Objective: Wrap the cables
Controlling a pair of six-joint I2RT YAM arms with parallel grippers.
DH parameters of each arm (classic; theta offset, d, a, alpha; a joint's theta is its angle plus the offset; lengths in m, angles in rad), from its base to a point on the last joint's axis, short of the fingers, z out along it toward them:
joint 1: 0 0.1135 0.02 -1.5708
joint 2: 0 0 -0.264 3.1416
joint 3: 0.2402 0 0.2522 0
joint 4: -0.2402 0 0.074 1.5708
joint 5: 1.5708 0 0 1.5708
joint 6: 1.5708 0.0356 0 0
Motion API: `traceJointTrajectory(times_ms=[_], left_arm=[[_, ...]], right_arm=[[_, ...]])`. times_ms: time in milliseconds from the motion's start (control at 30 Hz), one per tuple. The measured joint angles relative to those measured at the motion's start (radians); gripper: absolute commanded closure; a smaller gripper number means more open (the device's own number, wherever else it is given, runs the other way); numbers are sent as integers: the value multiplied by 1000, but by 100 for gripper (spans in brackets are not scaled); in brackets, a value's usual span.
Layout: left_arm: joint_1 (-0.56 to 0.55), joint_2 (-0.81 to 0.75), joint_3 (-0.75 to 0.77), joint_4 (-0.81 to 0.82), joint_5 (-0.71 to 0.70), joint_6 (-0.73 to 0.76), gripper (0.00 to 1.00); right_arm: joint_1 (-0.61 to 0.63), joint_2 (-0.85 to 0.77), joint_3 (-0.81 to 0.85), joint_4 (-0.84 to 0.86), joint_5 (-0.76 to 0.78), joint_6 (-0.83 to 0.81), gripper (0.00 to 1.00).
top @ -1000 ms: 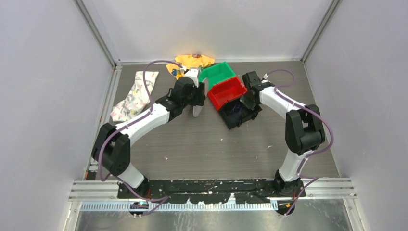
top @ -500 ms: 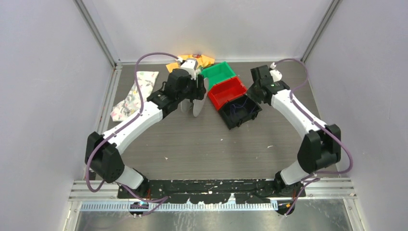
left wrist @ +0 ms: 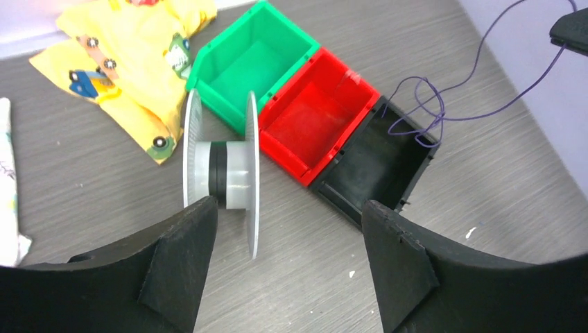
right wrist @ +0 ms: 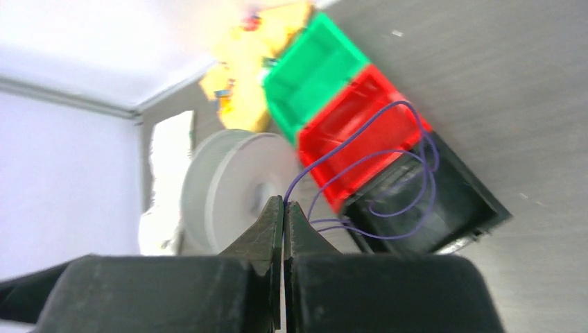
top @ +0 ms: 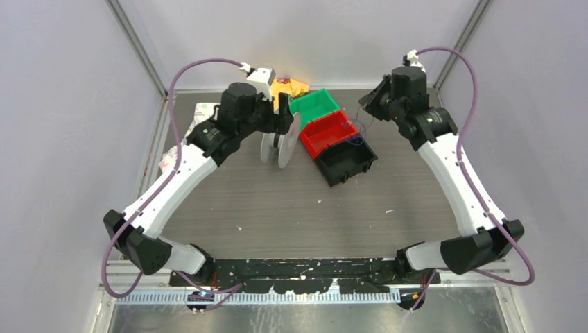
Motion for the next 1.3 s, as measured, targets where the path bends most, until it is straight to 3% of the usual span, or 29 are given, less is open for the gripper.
traceJointTrajectory(times_ms=[267,533,800,1100,1200,1300], left_arm=[[0,-45,142,-57,115,-3,20],[-29,35,208,-19,341,-32,21],[-149,105,119,130,337,27,26],[-193,163,-72,416,239,79,28],[-200,209,-56,460,219,91,37],[-200,240,-47,494,205,92,66]], right_arm=[[0,-164,-58,214,-275,-38,100],[0,-34,-19,182,-343,-16,100],[0,64,117,2,-315,41,100],[0,71,141,-53,-328,106,100],[0,75,141,-56,-335,116,100],[0,76,141,-56,-337,127,100]])
